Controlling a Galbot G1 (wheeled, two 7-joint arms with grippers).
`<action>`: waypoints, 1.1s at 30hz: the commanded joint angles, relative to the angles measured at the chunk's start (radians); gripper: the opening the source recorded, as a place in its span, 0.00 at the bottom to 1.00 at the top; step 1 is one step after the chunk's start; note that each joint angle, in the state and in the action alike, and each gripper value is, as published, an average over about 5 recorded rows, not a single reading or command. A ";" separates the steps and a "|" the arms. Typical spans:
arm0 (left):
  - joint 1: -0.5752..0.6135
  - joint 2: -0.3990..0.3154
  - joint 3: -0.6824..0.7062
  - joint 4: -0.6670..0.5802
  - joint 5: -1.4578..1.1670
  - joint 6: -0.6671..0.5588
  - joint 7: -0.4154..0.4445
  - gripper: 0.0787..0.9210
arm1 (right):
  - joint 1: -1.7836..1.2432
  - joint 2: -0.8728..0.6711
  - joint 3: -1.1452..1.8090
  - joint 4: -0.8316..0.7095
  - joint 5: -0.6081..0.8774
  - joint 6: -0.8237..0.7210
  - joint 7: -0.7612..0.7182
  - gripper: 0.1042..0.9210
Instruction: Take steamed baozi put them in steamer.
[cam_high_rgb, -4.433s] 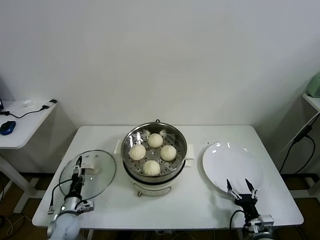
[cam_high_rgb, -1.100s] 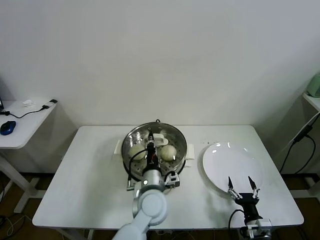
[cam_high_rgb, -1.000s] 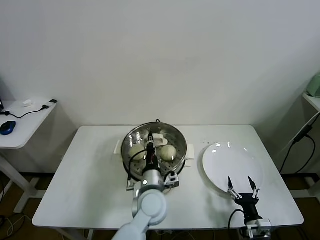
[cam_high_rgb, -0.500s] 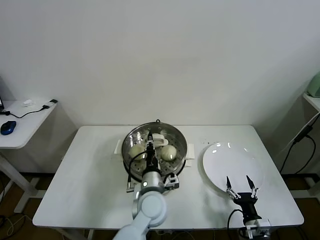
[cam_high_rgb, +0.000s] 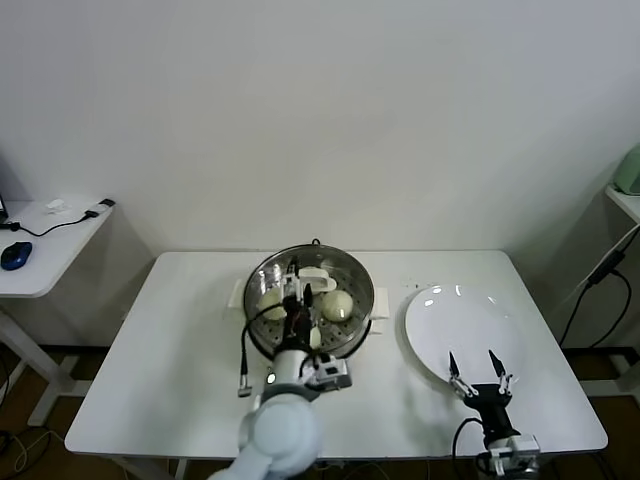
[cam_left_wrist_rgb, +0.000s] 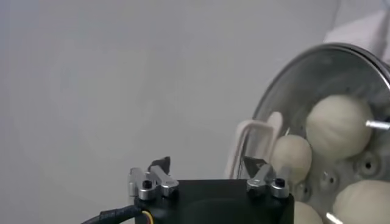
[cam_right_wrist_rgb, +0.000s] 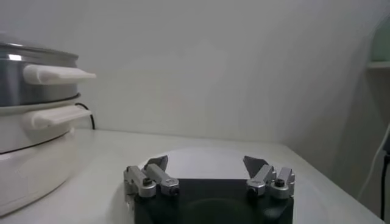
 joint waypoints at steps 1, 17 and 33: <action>0.128 0.097 -0.301 -0.205 -1.017 -0.410 -0.250 0.84 | -0.009 -0.006 0.007 0.024 0.049 -0.001 0.020 0.88; 0.410 0.201 -0.771 0.086 -1.791 -0.932 -0.304 0.88 | -0.015 -0.021 0.033 0.009 0.119 0.020 -0.007 0.88; 0.417 0.170 -0.671 0.384 -1.651 -1.095 -0.244 0.88 | 0.016 -0.016 0.026 -0.029 0.115 0.020 -0.005 0.88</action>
